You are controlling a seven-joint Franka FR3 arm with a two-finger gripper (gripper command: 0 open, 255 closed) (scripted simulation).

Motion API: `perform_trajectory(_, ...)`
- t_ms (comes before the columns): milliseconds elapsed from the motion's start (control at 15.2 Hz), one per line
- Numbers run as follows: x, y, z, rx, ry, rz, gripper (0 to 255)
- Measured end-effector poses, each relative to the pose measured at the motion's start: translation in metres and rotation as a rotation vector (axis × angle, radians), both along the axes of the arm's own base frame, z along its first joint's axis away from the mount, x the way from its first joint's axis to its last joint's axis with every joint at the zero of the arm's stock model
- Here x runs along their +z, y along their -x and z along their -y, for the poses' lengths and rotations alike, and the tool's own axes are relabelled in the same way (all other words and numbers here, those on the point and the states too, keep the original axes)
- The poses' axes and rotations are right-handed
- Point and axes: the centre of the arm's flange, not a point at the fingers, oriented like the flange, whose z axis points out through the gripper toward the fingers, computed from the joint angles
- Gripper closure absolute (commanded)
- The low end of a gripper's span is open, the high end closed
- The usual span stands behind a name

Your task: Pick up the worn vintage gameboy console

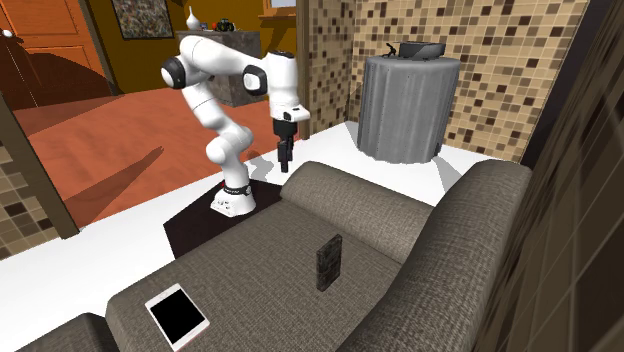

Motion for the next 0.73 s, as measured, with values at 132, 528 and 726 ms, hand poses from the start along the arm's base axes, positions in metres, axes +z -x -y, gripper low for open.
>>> perform_trajectory(132,-0.004,-0.013,0.028,0.044,-0.005,-0.003,0)
perform_trajectory(528,-0.024,-0.050,0.095,0.181,-0.023,-0.012,0)
perform_trajectory(726,-0.029,-0.075,0.129,0.247,-0.031,-0.017,0)
